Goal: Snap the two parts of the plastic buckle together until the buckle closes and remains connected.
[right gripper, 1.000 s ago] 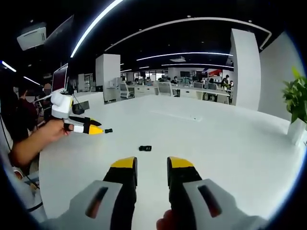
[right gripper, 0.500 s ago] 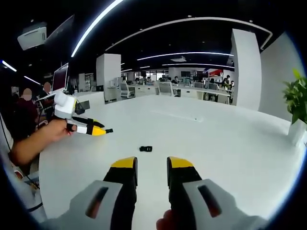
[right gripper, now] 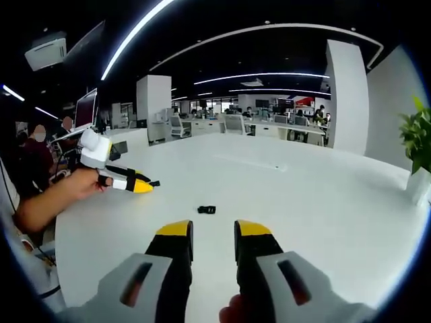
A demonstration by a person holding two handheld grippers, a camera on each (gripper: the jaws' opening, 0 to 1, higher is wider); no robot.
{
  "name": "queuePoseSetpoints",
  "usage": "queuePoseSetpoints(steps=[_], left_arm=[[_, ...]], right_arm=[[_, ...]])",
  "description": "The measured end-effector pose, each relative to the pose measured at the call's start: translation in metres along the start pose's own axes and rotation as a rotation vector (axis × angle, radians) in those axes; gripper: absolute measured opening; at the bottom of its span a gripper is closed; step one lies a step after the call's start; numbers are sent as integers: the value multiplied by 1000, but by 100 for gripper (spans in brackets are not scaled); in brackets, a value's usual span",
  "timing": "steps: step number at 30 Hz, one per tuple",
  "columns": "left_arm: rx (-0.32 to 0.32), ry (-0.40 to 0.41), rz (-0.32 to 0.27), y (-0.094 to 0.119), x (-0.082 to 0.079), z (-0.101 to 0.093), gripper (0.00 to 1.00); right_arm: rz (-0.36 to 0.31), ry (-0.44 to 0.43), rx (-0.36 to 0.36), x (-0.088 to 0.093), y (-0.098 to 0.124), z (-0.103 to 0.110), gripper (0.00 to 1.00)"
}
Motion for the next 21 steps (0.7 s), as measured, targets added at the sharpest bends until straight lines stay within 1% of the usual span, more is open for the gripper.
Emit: queuePoseSetpoints(steps=[7, 11, 21], left_arm=[[1, -2, 7, -2, 1, 1, 25], [9, 0, 6, -3, 1, 0, 23], [16, 7, 1, -4, 1, -1, 21]], right_arm=[[1, 2, -2, 0, -1, -1, 24], [1, 3, -5, -1, -1, 0, 24], [4, 9, -17, -3, -2, 3, 24]])
Point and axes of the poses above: the point that each gripper's makers call its tool centre point, and the gripper's own axes: y roughly backward along the fingers, z roughly to its left, x roughly out of its underside, the point moved 3 cm from there along y, roughly backward along the fingers
